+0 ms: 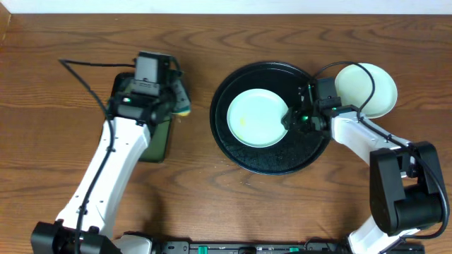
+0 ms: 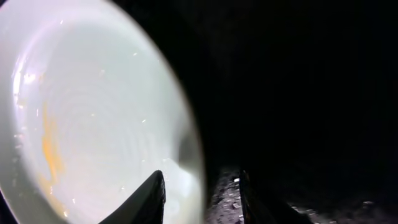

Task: Clean dirty plates on tray and stack at the side
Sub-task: 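Carry the sponge with the left gripper onto the green plate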

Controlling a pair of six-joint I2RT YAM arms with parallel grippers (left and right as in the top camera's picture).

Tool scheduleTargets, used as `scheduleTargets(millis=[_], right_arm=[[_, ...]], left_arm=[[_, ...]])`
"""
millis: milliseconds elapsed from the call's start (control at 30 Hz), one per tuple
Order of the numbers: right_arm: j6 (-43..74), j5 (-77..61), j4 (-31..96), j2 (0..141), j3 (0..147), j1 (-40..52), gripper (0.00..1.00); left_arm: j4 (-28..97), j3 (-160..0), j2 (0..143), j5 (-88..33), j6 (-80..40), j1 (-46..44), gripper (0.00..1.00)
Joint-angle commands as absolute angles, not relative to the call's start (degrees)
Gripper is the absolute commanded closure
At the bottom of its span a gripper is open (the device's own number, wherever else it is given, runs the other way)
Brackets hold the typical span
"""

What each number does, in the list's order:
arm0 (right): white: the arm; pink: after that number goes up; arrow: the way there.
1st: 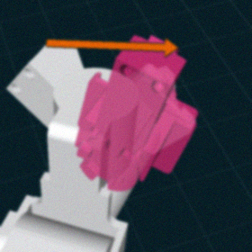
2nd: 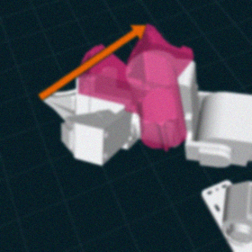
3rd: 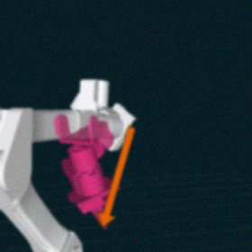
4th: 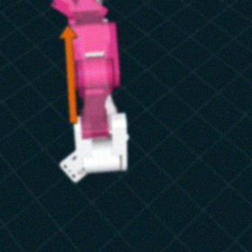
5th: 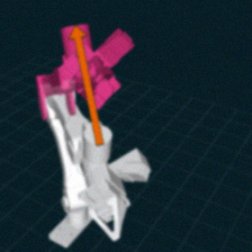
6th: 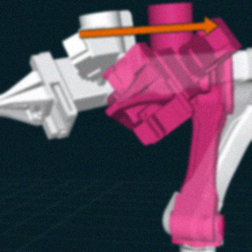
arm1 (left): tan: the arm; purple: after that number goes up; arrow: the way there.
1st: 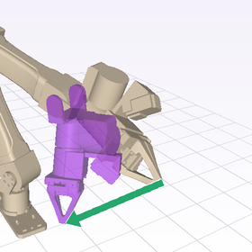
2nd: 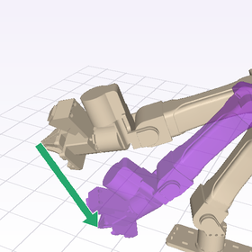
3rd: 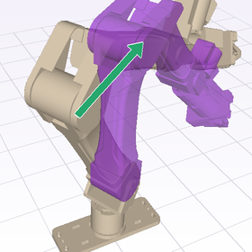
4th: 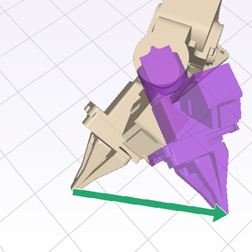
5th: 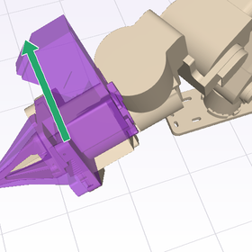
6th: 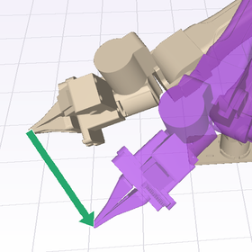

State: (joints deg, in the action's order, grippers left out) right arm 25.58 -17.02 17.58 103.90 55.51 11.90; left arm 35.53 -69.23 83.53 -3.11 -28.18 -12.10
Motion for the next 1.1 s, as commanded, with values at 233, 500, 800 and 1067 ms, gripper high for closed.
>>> scheduleTargets(millis=[233, 500, 800, 1067], right_arm=[[24.12, -13.54, 15.59, 105.78, 55.72, 10.92, 0.93], [24.21, -13.58, 15.42, 105.78, 55.72, 10.96, 0.99], [24.82, -13.58, 15.88, 105.78, 55.72, 10.98, 0.99], [24.82, -13.61, 16.19, 105.78, 55.7, 10.98, 0.99]], left_arm=[[33.19, -69.43, 86.98, -3.73, -31.31, -21.21, 0.92], [27.59, -69.43, 93.43, -9.96, -32.95, -27.18, 0.93], [18.0, -69.43, 102.74, -9.87, -42.72, -34.44, 0.92], [3.27, -69.43, 112.57, -9.82, -47.75, -39.88, 0.93]])
